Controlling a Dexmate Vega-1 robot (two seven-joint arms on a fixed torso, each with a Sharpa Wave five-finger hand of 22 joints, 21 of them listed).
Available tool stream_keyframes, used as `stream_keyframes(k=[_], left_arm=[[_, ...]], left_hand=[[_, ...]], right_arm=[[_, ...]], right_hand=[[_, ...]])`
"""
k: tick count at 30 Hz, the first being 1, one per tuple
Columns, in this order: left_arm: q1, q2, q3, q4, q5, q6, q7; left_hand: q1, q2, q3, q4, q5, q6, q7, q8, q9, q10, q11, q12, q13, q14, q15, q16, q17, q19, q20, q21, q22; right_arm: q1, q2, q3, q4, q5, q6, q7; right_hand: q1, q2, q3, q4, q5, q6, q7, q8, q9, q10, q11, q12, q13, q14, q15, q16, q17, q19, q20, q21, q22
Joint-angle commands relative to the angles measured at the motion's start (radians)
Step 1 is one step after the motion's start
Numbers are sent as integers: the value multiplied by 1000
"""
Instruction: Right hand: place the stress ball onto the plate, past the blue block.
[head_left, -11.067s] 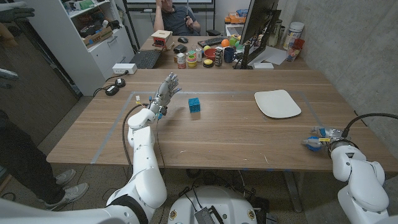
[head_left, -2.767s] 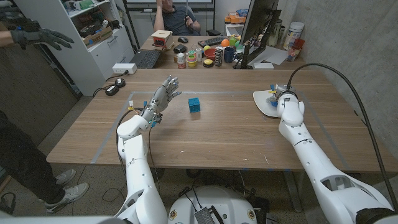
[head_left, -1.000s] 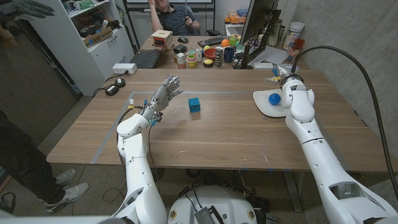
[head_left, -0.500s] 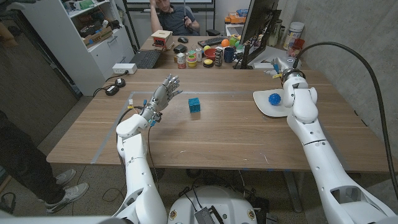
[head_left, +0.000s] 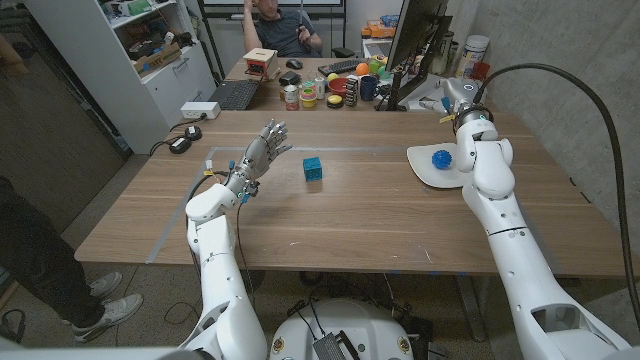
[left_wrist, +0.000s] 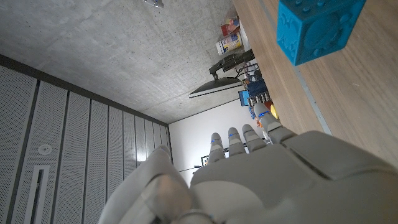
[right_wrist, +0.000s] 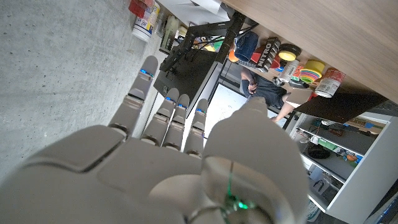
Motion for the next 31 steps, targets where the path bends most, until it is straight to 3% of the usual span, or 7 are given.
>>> stream_keyframes(k=[1,6,10,13,15,18,31], left_arm=[[-21,15,-12,46,-11,-13,-4],[-30,21,-17,67,-14,-18,-6],[-38,27,-20,86,-17,-25,-8],[-45,31,-23,100,-19,-28,-10],[-48,33,-24,106,-18,-30,-11],[-52,36,-27,116,-18,-33,-9],[-61,44,-37,134,-21,-39,-14]], left_hand=[[4,-9,-2,0,4,5,-3,8,6,-7,2,6,5,-6,0,6,3,1,10,-2,4],[4,-9,-2,0,4,5,-3,8,6,-7,2,6,5,-6,0,6,3,1,10,-2,4],[4,-9,-3,0,4,5,-3,8,6,-7,3,6,5,-6,0,6,3,1,10,-2,4],[4,-9,-3,0,5,5,-3,8,6,-7,3,6,5,-6,0,6,3,2,10,-2,4],[4,-9,-3,0,5,4,-4,8,6,-7,2,6,5,-6,0,6,3,2,10,-2,4],[4,-8,-3,0,5,3,-4,7,6,-7,2,6,5,-6,-1,6,3,2,10,-2,4],[4,-8,-5,0,5,3,-3,7,6,-7,1,6,5,-6,0,6,3,2,10,-3,4]], right_arm=[[-33,15,18,-43,27,43,-97],[-55,20,33,-45,62,77,-165],[-75,19,57,-22,135,151,-274],[-82,22,71,1,180,195,-324],[-81,20,69,5,170,196,-325],[-80,22,70,13,175,206,-332],[-81,22,59,21,150,210,-344]], right_hand=[[-49,13,-26,18,5,-39,3,-20,2,-45,7,-11,0,-50,7,1,-3,-58,22,-45,4],[-158,114,-7,34,-34,-139,13,-50,-1,-125,23,-13,-6,-134,29,4,0,-229,-42,-154,10],[-252,117,54,37,-78,-266,6,-61,-10,-250,25,-29,-15,-313,50,-12,-5,-400,-122,-217,14],[-461,107,124,38,-97,-649,-50,-76,-31,-684,8,-40,-32,-726,102,-8,-26,-763,-110,-219,14],[-537,100,126,44,-97,-764,-22,-72,-32,-788,39,-43,-33,-806,102,-5,-27,-852,-117,-221,12],[-607,94,116,50,-94,-822,-26,-68,-32,-846,35,-41,-34,-851,108,-3,-26,-910,-118,-221,12],[-657,85,108,41,-89,-787,-43,-45,-33,-809,23,-18,-36,-829,110,12,-30,-903,-113,-206,10]])
